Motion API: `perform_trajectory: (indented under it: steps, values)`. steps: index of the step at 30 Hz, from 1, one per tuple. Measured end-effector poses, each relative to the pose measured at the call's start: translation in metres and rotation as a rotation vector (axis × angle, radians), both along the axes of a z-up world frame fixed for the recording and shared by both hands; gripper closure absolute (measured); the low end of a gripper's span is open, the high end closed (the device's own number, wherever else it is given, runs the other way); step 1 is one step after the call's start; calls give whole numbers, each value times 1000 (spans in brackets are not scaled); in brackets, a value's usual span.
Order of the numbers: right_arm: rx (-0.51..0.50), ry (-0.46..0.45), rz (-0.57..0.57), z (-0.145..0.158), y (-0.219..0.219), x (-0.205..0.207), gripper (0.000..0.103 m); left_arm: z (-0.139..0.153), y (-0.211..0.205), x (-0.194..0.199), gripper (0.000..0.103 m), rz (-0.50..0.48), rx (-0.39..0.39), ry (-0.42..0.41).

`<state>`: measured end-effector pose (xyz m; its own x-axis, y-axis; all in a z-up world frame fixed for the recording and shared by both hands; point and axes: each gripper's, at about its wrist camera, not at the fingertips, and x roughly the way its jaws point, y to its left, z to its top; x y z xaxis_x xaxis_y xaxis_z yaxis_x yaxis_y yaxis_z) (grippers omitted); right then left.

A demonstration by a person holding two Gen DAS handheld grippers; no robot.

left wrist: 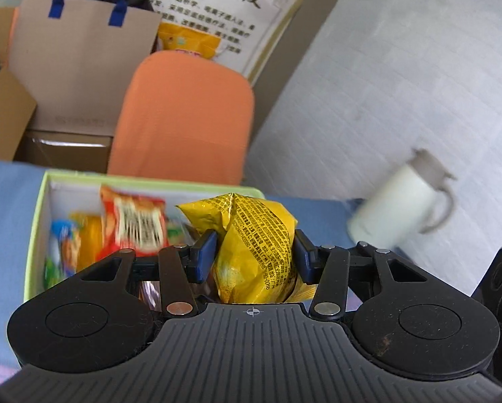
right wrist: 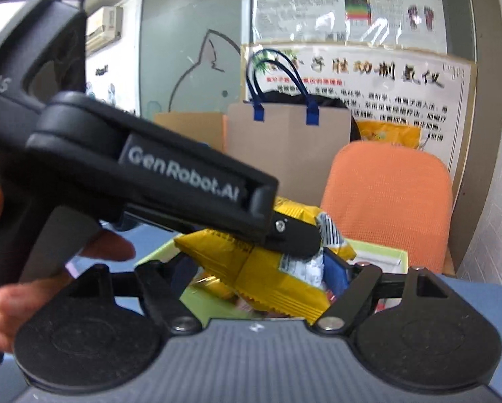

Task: Organize snacks
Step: 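Open the left gripper to drop the yellow packet into the box, then move the left gripper down to the white Kakapo snack bag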

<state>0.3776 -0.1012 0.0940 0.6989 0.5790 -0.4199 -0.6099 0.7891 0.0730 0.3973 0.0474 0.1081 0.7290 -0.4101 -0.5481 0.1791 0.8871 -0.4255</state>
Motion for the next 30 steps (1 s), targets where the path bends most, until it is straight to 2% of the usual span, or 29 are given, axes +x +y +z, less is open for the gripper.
perform_trajectory:
  steps: [3, 6, 7, 9, 10, 13, 17, 21, 25, 30]
  values:
    - [-52, 47, -13, -18, 7, 40, 24, -21, -7, 40, 73, 43, 47, 20]
    - [-105, 98, -20, -39, 11, 60, 20, -51, -8, 70, 68, 63, 76, 97]
    - [-112, 110, -26, -44, 9, 60, 19, -59, -6, 73, 61, 68, 78, 115]
    - [-90, 103, -30, -49, 1, 53, 14, -63, 2, 68, 59, 65, 46, 100]
    - [-66, 87, -37, -46, -4, 46, 13, -61, 7, 63, 55, 68, 33, 82]
    - [-18, 8, -58, -31, -22, 9, 10, -41, 20, 34, 37, 100, 17, 9]
    - [50, -73, -42, -16, -44, -54, 10, -14, 32, -18, 35, 111, 2, -52]
    - [94, 38, -17, -34, -52, -93, 10, -26, 42, -71, 34, 99, -13, -9]
    - [17, 148, -56, -72, -38, -109, 10, -64, 51, -124, 36, 131, -8, 71]
    - [-71, 202, -119, -99, -15, -103, 10, -99, 63, -169, 36, 157, -75, 164]
